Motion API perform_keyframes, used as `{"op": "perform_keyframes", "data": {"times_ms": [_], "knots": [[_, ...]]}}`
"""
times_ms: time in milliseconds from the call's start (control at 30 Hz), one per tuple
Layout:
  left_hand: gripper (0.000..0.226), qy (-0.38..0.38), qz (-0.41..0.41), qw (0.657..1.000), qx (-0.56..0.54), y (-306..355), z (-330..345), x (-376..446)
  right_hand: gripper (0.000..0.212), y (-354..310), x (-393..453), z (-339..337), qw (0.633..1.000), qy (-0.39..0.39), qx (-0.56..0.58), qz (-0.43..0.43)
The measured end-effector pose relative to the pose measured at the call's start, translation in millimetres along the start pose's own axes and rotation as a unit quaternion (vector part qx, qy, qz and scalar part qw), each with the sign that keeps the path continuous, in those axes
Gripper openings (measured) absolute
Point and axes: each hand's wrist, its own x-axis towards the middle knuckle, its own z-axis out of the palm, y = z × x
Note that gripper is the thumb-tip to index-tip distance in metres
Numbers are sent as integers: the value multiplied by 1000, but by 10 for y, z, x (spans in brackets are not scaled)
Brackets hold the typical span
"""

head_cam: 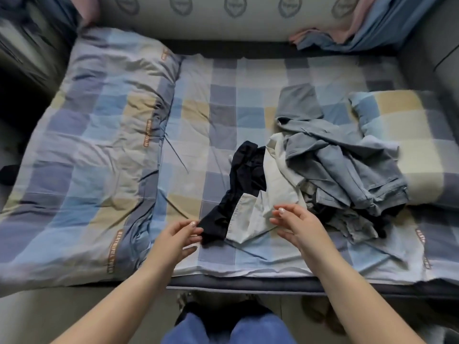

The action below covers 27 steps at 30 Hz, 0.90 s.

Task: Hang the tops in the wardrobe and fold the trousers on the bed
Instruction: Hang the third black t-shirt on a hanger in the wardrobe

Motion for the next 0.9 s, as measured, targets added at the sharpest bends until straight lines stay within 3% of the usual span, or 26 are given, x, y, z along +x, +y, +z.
{"op": "perform_keyframes", "data": {"times_ms": [267, 533, 667, 833, 900], "knots": [[11, 5, -91, 993, 70, -475, -86, 1401, 11, 965, 1180, 384, 993, 39, -34, 107], [8, -8, -122, 979, 165, -1384, -126, 2691, 9, 2428, 2145, 1052, 974, 5, -66, 217], [15, -14, -73, 973, 220, -1866, -115, 3214, 36, 2864, 2587, 1242, 973, -23, -100, 205], [63, -34, -12, 936, 349, -2263, -117, 3621, 54, 3189, 2940, 1367, 984, 5, -99, 149], [57, -38, -25, 942, 333, -2308, -89, 3675, 67, 3273, 3006, 1411, 980, -14, -158, 120]]}}
